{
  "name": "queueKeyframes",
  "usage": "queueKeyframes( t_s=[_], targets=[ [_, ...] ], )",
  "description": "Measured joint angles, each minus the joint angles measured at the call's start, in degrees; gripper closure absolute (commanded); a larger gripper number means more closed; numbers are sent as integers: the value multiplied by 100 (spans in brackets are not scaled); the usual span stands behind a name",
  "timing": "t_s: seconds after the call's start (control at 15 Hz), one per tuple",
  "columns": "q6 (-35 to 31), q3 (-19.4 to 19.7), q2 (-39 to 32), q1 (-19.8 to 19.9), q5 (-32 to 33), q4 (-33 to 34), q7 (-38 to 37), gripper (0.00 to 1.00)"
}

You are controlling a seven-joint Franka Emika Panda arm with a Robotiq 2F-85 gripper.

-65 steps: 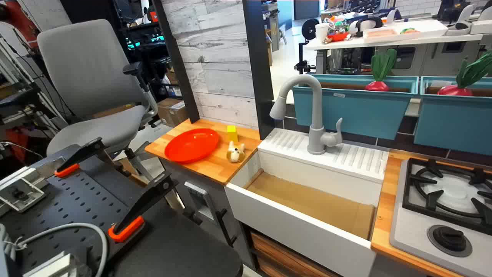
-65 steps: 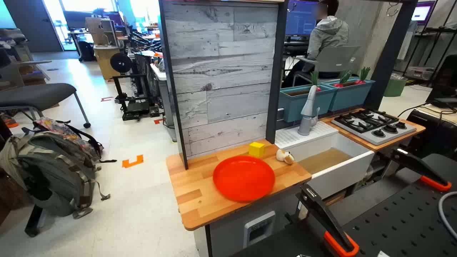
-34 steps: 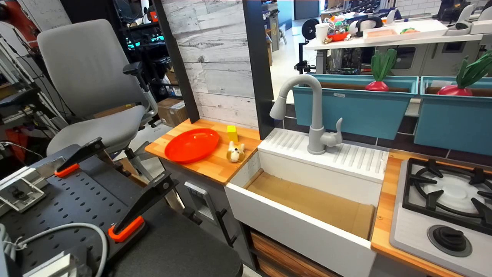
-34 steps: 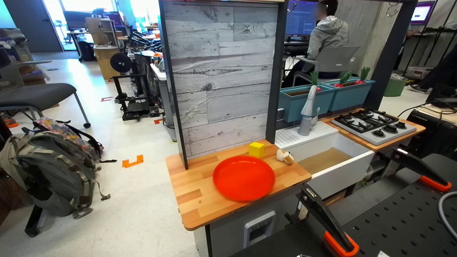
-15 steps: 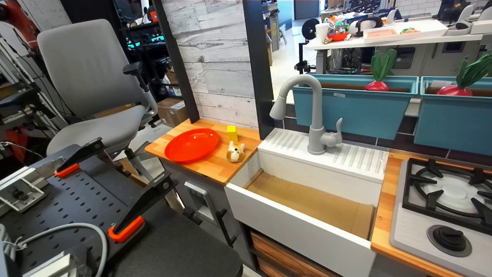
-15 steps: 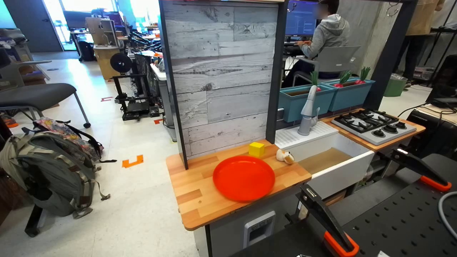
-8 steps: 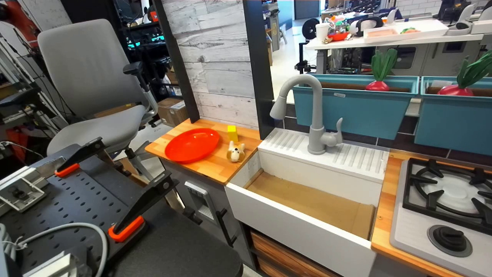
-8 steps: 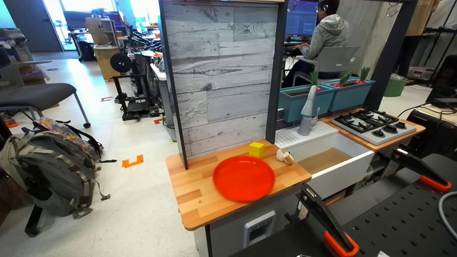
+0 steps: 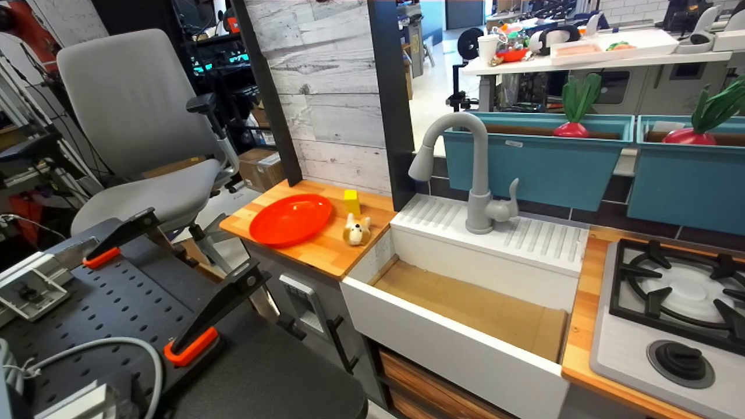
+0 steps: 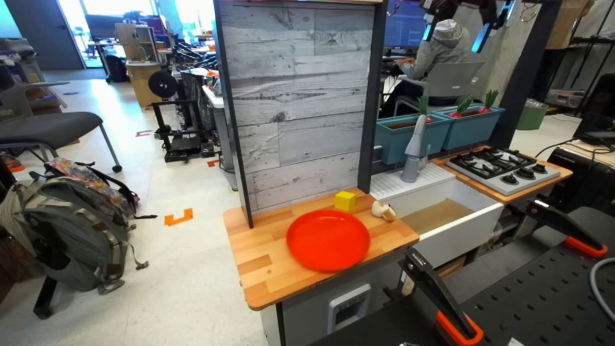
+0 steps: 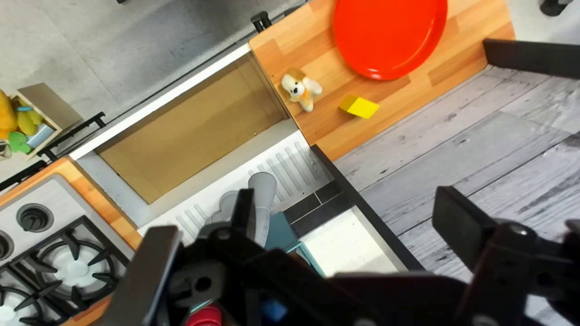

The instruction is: Center the faucet

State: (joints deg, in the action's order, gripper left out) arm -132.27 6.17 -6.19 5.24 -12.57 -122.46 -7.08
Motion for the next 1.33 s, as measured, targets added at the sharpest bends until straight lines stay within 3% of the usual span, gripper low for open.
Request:
queueKeyframes(
  t_s=[0.27,0.67,1.07,1.33],
  targets=[
    [100,0,-757,54,-29,561,-34,0],
    [157,-1,-847,54,-27,669,-48,0],
    [-945,-1,-1449,44,-9,642,-353,0],
    [-1163,12,-2045,58,-7,899,-511,0]
  ],
)
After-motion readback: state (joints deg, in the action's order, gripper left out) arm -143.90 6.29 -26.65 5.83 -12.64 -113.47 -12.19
